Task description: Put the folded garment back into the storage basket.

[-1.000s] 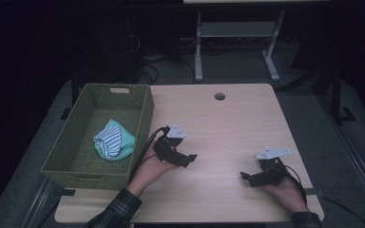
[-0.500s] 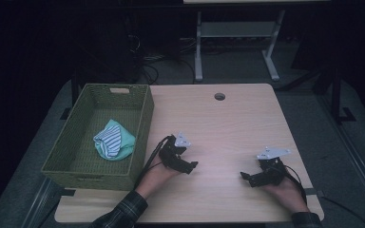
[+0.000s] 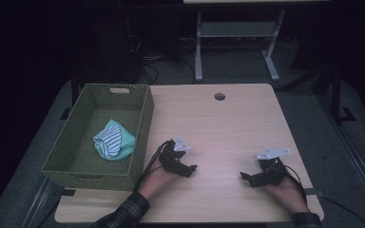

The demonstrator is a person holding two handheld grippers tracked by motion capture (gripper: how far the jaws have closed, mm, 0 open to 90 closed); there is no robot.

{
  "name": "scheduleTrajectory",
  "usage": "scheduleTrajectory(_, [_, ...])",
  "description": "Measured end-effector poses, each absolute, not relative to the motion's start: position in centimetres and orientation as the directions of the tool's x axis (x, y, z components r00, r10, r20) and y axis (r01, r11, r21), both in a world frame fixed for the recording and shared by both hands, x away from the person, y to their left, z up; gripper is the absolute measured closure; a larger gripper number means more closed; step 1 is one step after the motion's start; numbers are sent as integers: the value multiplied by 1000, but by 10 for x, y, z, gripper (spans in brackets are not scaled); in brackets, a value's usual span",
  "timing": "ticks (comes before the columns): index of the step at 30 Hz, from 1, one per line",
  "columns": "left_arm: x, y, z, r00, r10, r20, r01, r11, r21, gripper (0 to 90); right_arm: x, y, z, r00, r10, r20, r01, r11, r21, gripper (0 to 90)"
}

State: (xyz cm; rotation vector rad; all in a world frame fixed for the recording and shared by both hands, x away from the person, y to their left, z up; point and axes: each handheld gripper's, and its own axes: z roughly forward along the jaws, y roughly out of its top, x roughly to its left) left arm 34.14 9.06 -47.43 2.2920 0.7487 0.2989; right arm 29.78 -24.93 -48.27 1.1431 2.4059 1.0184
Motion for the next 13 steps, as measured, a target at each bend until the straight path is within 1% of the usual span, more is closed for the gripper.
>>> scheduleTrajectory(4, [338, 94, -479, 805, 593, 3, 411, -562, 717, 126, 298, -249, -483, -643, 765, 41, 561, 435, 704, 34])
scheduleTrajectory(13, [338, 94, -478, 806, 592, 4, 411, -564, 716, 126, 298, -249, -483, -643, 764, 39, 561, 436, 704, 34])
